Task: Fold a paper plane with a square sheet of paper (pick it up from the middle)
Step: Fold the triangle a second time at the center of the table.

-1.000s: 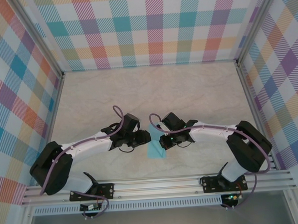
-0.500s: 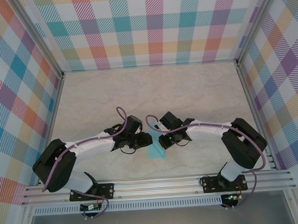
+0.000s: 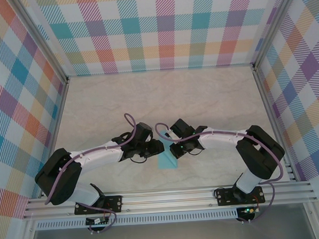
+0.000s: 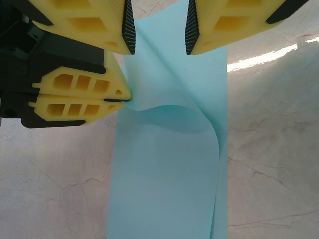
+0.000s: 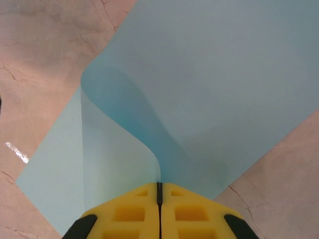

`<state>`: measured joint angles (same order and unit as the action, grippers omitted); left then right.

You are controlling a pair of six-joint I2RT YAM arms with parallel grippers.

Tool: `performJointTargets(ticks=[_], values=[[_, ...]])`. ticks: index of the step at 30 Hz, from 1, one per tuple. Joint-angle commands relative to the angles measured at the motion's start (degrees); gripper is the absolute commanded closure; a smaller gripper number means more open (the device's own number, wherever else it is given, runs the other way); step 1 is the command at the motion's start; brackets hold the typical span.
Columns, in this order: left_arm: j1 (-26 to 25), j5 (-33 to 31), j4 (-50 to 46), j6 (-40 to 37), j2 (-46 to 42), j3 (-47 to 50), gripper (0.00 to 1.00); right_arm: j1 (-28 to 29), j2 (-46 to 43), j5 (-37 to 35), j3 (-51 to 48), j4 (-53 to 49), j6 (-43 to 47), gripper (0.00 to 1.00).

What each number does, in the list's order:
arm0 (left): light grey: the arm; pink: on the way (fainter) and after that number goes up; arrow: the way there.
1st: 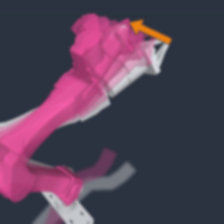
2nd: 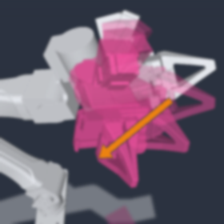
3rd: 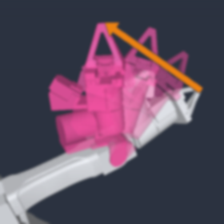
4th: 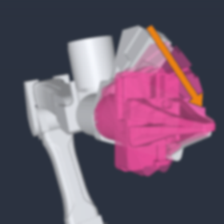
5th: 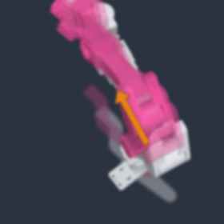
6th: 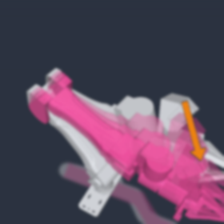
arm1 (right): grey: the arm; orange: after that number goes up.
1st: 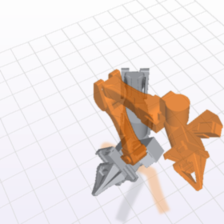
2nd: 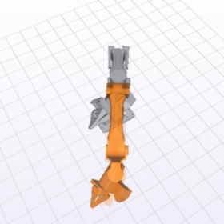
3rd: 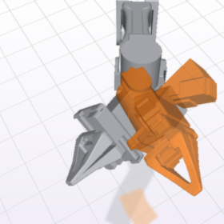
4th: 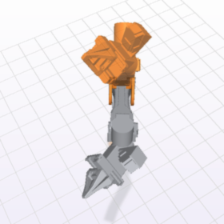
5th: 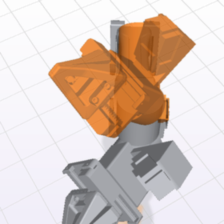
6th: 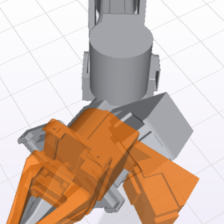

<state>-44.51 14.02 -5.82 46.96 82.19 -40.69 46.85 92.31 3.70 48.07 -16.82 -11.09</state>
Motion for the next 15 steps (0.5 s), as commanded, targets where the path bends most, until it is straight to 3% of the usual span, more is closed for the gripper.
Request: performJointTargets(ticks=[1, 15], values=[[-0.5, -0.3, 0.9, 0.6, 0.4, 0.7, 0.66, -0.4, 0.6, -1.1, 0.4, -0.6, -0.1, 0.94], [-0.6, 0.4, 1.9, 1.3, 2.5, -0.2, 0.67, -0.4, 0.2, -1.1, -1.0, -0.3, -1.9, 0.93]])
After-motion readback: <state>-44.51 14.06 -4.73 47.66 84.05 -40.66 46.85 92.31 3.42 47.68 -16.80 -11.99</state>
